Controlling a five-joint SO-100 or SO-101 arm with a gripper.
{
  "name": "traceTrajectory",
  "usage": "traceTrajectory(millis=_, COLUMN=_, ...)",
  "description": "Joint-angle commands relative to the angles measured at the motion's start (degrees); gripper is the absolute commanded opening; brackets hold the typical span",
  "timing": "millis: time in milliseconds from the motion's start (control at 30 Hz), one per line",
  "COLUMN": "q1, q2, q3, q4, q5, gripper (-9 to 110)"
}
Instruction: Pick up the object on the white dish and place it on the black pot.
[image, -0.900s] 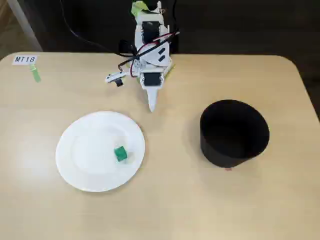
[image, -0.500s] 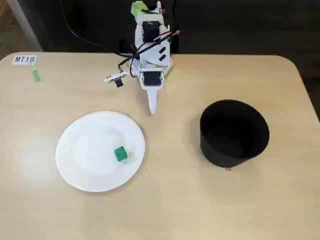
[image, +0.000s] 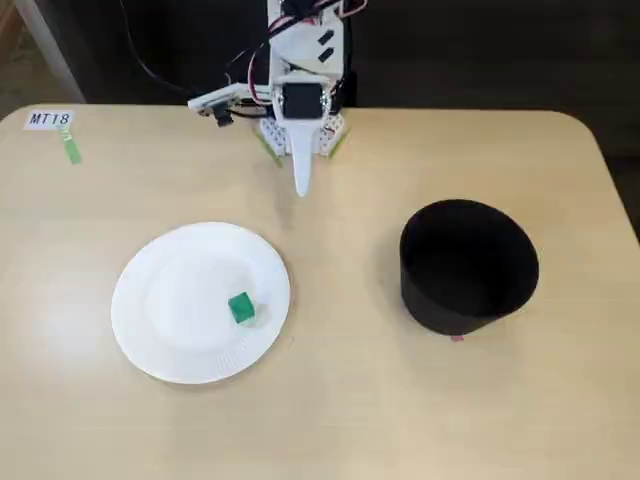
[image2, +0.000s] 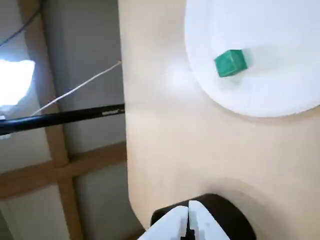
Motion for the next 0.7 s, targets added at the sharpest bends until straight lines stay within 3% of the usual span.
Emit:
traceTrajectory(millis=0, q1=0.70, q2=-5.80, q3=-7.29, q4=1.23, q5=-0.62, gripper=0)
traceTrajectory(millis=200, q1=2.29, q2=-19.51, q3=-14.15, q4=5.54, q5=-4.66, gripper=0)
traceTrajectory(millis=367, q1=4.31, q2=-30.59, q3=-19.78, q4=9.49, q5=-16.00, gripper=0)
traceTrajectory(millis=667, q1=12.83, q2=-43.86, q3=-19.34, q4=4.31, q5=-30.76, gripper=0)
